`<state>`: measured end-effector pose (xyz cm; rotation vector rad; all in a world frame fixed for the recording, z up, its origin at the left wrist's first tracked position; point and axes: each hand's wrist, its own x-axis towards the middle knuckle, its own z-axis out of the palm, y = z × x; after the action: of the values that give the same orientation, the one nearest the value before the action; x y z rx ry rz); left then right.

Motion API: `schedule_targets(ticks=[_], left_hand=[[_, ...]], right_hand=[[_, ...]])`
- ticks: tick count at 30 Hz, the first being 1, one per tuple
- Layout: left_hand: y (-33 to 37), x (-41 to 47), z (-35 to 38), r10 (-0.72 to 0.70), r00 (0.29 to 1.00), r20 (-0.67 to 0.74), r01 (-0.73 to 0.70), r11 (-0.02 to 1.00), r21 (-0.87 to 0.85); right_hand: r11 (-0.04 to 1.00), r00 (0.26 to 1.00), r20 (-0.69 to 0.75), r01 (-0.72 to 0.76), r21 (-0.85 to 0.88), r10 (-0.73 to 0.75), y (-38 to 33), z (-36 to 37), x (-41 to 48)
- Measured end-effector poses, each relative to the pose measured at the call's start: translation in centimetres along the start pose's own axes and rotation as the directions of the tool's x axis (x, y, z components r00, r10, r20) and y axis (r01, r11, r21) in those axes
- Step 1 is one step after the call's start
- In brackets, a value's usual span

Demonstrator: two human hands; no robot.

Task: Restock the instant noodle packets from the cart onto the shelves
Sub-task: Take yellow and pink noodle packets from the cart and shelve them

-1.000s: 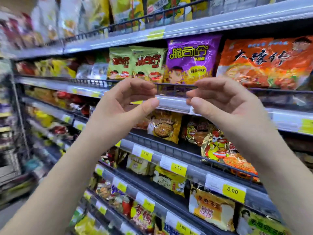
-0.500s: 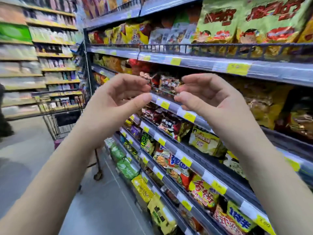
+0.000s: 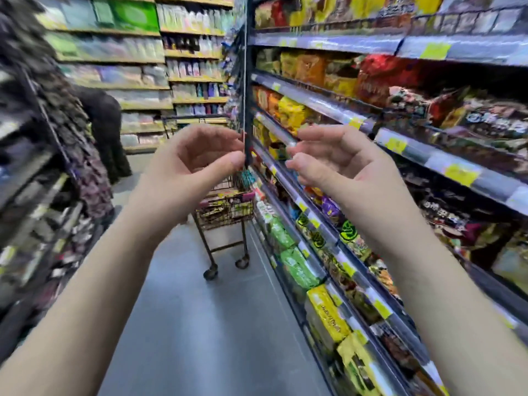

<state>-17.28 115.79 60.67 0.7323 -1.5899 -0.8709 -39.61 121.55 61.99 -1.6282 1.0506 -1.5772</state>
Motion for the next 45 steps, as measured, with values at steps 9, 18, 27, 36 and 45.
schedule_targets(ticks=[9,18,27,36,45], left_hand=[[-8.6,4.7,-6.2,-0.104,0.986,-0.132,0.120,0.985,0.125],[-17.4,17.2,-6.3,-0.178,0.962,-0.205,0.210,0.966,0.147],[-26.5,26.8,-7.0,-0.238,0.939,-0.247,0.279,0.950,0.143],[-38.4,35.0,-11.1,-0.324,0.917,-0.234,0.350,0.933,0.079],[-53.7,46.7,-19.6,-0.436,0.885,-0.164,0.440,0.898,-0.010]], right_hand=[[0.997,0.989,0.134,-0.067,0.038,0.061,9.6,5.6,9.3],[0.989,0.978,0.186,-0.116,0.088,0.098,19.6,3.9,23.8],[0.977,0.964,0.216,-0.180,0.111,0.153,29.4,3.9,35.7],[0.962,0.945,0.207,-0.269,0.044,0.255,39.2,7.6,44.7],[0.927,0.913,0.167,-0.372,-0.036,0.373,51.9,15.8,58.0]])
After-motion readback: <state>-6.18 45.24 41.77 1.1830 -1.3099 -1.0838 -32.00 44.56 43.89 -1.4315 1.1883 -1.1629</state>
